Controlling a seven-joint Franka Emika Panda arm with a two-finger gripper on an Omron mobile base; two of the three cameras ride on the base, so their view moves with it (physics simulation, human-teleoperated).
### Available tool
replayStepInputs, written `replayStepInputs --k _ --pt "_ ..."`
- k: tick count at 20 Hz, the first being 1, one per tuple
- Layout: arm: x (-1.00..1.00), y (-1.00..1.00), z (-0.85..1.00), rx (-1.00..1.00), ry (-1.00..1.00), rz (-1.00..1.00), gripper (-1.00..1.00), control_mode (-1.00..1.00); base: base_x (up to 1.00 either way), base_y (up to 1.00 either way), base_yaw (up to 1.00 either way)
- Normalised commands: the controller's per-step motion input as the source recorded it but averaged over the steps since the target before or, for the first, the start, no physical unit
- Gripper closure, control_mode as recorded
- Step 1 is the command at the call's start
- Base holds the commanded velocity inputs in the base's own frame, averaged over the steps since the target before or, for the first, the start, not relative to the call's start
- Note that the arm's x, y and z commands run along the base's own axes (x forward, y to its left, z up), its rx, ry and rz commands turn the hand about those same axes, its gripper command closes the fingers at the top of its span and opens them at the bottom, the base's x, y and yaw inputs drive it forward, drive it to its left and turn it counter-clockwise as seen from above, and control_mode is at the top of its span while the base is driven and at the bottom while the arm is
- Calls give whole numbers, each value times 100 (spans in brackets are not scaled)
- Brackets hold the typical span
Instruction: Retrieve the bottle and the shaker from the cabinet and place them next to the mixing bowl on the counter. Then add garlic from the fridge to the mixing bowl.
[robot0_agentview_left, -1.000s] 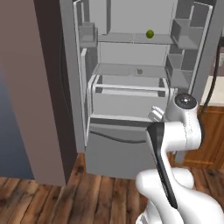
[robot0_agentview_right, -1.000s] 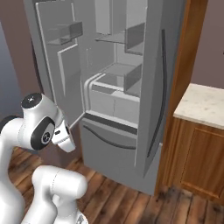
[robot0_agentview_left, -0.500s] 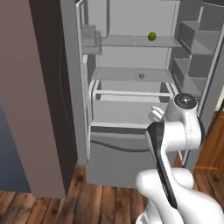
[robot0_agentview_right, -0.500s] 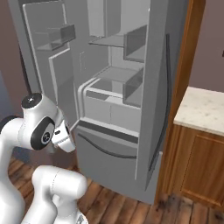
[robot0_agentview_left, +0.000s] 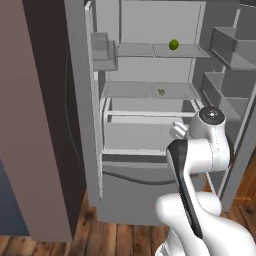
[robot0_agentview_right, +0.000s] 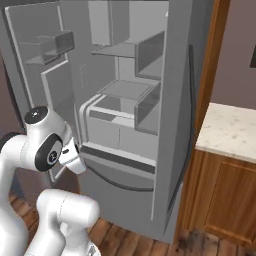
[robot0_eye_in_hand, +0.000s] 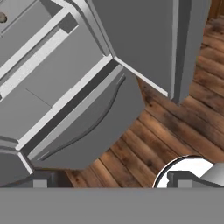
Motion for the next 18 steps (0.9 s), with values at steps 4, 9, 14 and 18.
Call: replayStepInputs --k 4,9,14,18 --pt "0 0 0 0 0 0 -100 100 53 18 -11" --pt "0 0 0 0 0 0 -100 100 52 20 -11" --pt "0 0 0 0 0 0 -100 100 48 25 -10" --pt "0 0 0 0 0 0 -100 100 44 26 -10"
